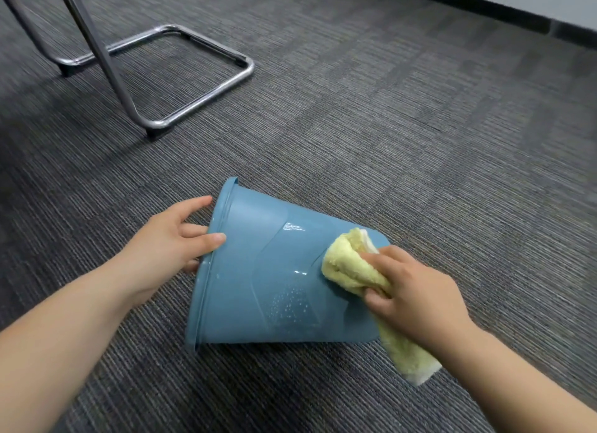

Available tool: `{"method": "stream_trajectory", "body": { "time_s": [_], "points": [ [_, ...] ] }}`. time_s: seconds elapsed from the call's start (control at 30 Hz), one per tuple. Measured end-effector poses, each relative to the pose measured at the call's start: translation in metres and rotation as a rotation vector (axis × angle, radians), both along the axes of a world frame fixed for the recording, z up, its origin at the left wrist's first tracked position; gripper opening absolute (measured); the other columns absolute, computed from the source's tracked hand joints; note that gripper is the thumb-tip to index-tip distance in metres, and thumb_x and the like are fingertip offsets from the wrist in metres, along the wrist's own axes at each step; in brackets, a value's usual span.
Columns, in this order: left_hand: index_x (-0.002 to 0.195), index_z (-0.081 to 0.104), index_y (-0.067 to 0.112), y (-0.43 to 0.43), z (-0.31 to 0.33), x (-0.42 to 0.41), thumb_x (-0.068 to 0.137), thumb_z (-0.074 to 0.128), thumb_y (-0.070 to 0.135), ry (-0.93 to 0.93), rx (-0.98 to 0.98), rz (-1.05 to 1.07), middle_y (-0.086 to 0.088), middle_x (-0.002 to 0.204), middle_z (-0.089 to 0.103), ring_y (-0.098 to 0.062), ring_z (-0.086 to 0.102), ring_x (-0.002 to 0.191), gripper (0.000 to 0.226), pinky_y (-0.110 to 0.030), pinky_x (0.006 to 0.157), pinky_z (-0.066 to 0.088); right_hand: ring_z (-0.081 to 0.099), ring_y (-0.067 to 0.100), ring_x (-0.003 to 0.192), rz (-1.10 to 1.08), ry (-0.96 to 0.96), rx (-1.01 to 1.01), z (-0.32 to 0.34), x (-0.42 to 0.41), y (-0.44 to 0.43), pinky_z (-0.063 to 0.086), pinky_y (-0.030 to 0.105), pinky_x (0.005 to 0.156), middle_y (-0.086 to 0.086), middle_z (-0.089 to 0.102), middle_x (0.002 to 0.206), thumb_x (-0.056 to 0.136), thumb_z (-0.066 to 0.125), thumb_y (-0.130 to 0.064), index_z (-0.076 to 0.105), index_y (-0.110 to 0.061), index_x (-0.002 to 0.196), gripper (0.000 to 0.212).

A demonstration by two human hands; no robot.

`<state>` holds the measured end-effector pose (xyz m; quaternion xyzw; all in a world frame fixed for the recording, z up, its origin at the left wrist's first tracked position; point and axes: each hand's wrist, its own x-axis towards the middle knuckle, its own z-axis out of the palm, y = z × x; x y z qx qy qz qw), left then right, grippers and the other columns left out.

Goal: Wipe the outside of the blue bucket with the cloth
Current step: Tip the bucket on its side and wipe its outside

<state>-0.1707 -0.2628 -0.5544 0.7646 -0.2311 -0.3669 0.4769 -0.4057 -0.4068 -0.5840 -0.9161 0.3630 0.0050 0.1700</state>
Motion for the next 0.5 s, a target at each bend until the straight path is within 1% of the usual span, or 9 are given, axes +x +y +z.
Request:
{"method": "stream_trajectory", "body": {
  "time_s": [0.03, 0.13, 0.17, 0.23, 0.27, 0.33, 0.4, 0.43, 0.5],
  "points": [
    [0.122, 0.043, 0.029, -0.001, -0.001, 0.000, 0.079, 0.060, 0.007, -0.006, 0.004, 0.021, 0.005, 0.074, 0.071, -0.006, 0.066, 0.060, 0.051, -0.024, 0.054, 0.050, 0.060, 0.018, 0.091, -0.047, 0.012, 0.006, -0.001, -0.002, -0.003, 0.039, 0.027, 0.062, -0.014, 0.052, 0.116, 0.076, 0.052, -0.040, 0.048, -0.040, 0.116, 0.041],
    [0.110, 0.043, 0.022, -0.002, -0.004, 0.000, 0.080, 0.059, 0.008, 0.009, -0.013, 0.062, 0.014, 0.058, 0.071, 0.002, 0.064, 0.053, 0.037, -0.012, 0.044, 0.048, 0.060, 0.023, 0.090, -0.189, 0.065, 0.030, -0.005, -0.012, -0.020, 0.039, 0.028, 0.064, -0.009, 0.052, 0.119, 0.079, 0.052, -0.037, 0.050, -0.031, 0.115, 0.037],
    [0.107, 0.044, 0.020, -0.002, -0.005, 0.000, 0.080, 0.059, 0.008, 0.013, -0.013, 0.070, 0.014, 0.057, 0.070, 0.005, 0.063, 0.051, 0.033, -0.010, 0.042, 0.046, 0.060, 0.025, 0.089, -0.222, 0.075, 0.038, -0.006, -0.016, -0.024, 0.038, 0.028, 0.063, -0.007, 0.053, 0.118, 0.079, 0.051, -0.037, 0.050, -0.029, 0.113, 0.035],
    [0.104, 0.046, 0.018, -0.003, -0.005, 0.000, 0.081, 0.059, 0.010, 0.003, -0.005, 0.081, 0.011, 0.069, 0.069, 0.006, 0.062, 0.051, 0.028, -0.017, 0.048, 0.049, 0.060, 0.026, 0.087, -0.258, 0.084, 0.035, -0.008, -0.021, -0.026, 0.036, 0.028, 0.060, -0.006, 0.053, 0.115, 0.079, 0.051, -0.036, 0.052, -0.027, 0.111, 0.033],
    [0.104, 0.047, 0.018, -0.004, -0.005, 0.000, 0.081, 0.059, 0.011, -0.018, 0.005, 0.083, 0.009, 0.076, 0.068, 0.004, 0.063, 0.053, 0.027, -0.021, 0.052, 0.047, 0.060, 0.026, 0.086, -0.263, 0.090, 0.026, -0.008, -0.021, -0.025, 0.035, 0.028, 0.059, -0.006, 0.054, 0.114, 0.079, 0.051, -0.036, 0.052, -0.026, 0.111, 0.033],
    [0.104, 0.050, 0.018, -0.006, -0.006, 0.000, 0.081, 0.060, 0.013, -0.090, 0.020, 0.080, 0.011, 0.078, 0.066, 0.002, 0.062, 0.060, 0.026, -0.021, 0.057, 0.041, 0.060, 0.026, 0.086, -0.267, 0.102, 0.013, -0.010, -0.020, -0.024, 0.034, 0.028, 0.058, -0.005, 0.054, 0.112, 0.079, 0.051, -0.036, 0.052, -0.025, 0.110, 0.033],
    [0.109, 0.051, 0.022, -0.007, -0.005, -0.001, 0.080, 0.061, 0.013, -0.160, 0.017, 0.030, 0.019, 0.073, 0.066, 0.002, 0.063, 0.064, 0.033, -0.021, 0.061, 0.042, 0.060, 0.027, 0.084, -0.277, 0.110, 0.008, -0.010, -0.018, -0.024, 0.032, 0.028, 0.057, -0.003, 0.054, 0.108, 0.079, 0.050, -0.037, 0.052, -0.025, 0.107, 0.031],
    [0.113, 0.049, 0.026, -0.007, -0.003, 0.000, 0.078, 0.063, 0.012, -0.171, 0.021, -0.027, 0.023, 0.074, 0.064, 0.005, 0.064, 0.062, 0.041, -0.019, 0.061, 0.044, 0.060, 0.027, 0.083, -0.282, 0.113, 0.003, -0.010, -0.018, -0.025, 0.031, 0.027, 0.055, -0.002, 0.055, 0.106, 0.079, 0.049, -0.037, 0.053, -0.025, 0.105, 0.029],
    [0.126, 0.037, 0.034, -0.003, 0.001, 0.003, 0.073, 0.068, 0.009, -0.126, 0.071, -0.169, 0.026, 0.085, 0.057, 0.012, 0.063, 0.064, 0.067, -0.012, 0.057, 0.046, 0.059, 0.027, 0.082, -0.296, 0.121, -0.009, -0.010, -0.016, -0.026, 0.028, 0.027, 0.053, -0.001, 0.055, 0.102, 0.080, 0.048, -0.037, 0.052, -0.024, 0.102, 0.026]
  ]
}}
